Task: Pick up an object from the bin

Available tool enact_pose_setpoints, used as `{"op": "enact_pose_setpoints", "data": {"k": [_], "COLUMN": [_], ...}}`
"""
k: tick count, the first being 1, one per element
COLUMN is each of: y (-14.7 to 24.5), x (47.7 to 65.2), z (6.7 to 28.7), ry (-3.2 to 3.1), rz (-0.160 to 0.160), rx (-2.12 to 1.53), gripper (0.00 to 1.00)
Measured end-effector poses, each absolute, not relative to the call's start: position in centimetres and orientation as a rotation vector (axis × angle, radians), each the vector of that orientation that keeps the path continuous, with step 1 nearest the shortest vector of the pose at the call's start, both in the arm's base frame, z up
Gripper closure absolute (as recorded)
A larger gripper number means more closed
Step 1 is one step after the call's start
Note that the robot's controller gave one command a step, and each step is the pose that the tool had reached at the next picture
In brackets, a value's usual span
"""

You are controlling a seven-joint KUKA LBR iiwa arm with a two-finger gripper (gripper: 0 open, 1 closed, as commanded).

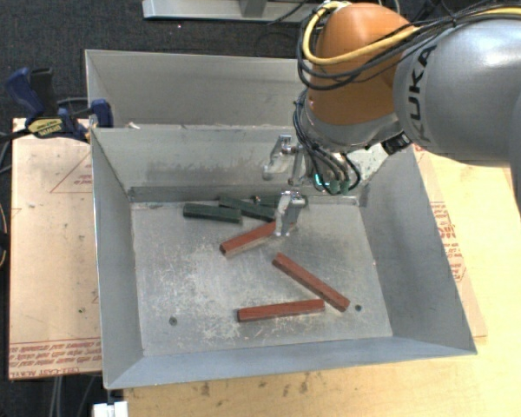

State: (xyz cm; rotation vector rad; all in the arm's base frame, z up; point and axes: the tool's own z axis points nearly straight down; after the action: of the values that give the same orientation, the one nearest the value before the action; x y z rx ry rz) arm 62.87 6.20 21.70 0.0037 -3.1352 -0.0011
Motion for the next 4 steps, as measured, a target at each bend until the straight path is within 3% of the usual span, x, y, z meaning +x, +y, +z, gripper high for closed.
{"op": "enact_pose_setpoints", "data": {"k": [1,2,3,4], "y": [6.2,7.5,6.6,6.6], "x": [63.0,61.7,61.6,61.6], "z": [22.2,16.9,7.9,7.9], "ry": [-3.143,-3.149,-3.155,-3.155], "rz": [-0.002,-0.001,-0.007,-0.007], "rx": [0.002,0.000,0.161,0.161], "gripper": [0.00,0.00,1.00,1.00]}}
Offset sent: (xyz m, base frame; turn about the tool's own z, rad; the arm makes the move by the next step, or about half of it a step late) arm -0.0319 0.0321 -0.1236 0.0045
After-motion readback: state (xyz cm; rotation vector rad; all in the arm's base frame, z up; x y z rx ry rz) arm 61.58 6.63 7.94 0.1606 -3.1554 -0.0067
